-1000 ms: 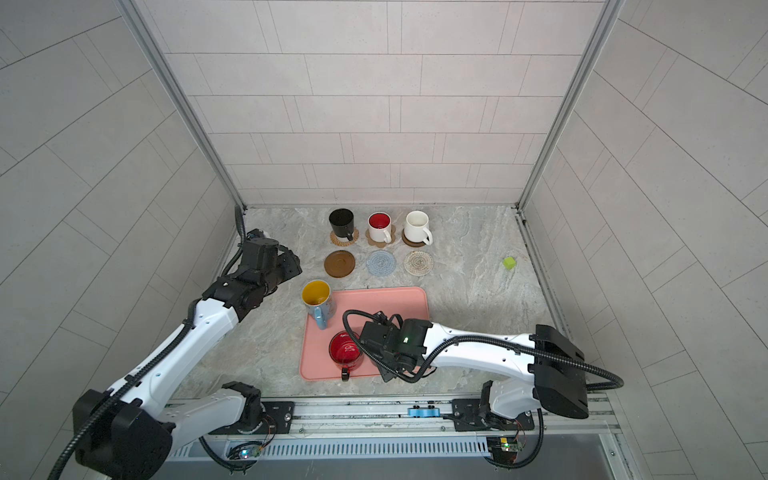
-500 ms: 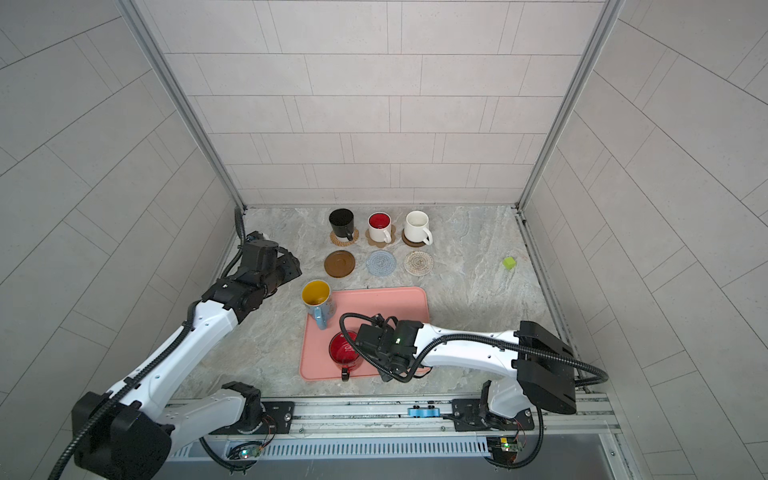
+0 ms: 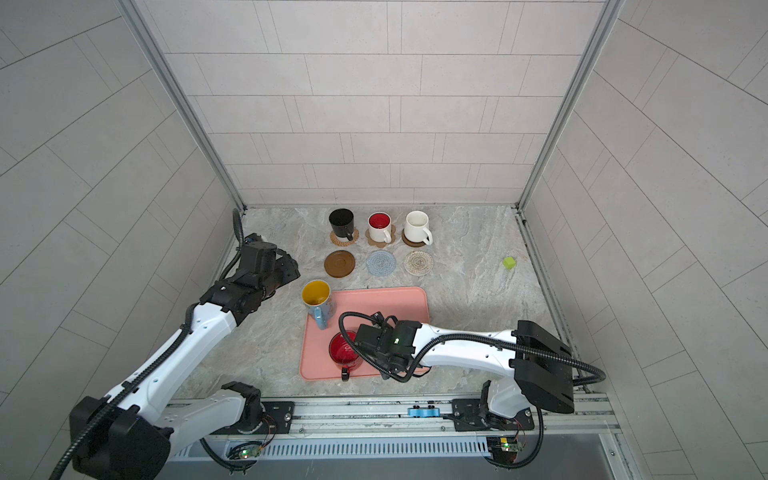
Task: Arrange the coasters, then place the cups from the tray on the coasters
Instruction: 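Lower the open right gripper onto the second black mug's rim, then close the right gripper on the black mug's rim and lift it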
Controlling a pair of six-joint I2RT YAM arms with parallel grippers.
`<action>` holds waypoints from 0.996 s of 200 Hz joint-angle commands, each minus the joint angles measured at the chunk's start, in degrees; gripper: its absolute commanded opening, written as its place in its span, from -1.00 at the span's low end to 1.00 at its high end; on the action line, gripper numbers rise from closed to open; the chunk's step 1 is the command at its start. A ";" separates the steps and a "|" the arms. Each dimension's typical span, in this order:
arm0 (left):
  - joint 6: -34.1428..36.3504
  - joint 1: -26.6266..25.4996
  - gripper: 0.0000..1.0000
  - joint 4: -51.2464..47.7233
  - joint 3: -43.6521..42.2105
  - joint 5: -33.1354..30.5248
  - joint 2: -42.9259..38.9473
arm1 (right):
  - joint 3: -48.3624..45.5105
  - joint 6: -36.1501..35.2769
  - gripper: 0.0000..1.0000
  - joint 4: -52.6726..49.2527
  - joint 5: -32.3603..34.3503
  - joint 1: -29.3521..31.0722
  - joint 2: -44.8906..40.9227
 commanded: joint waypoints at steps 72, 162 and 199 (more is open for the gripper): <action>-0.26 0.64 0.24 -1.63 -1.41 -2.03 -2.80 | 1.69 -2.27 -0.74 0.32 3.03 -2.11 0.03; -0.26 0.89 0.24 -2.40 -1.89 -2.36 -4.39 | 3.82 -8.85 -0.83 -0.32 4.00 -7.82 -3.26; -0.26 0.99 0.25 -2.69 -2.32 -2.33 -5.04 | 4.86 -11.26 -0.84 -0.13 3.87 -10.35 -4.06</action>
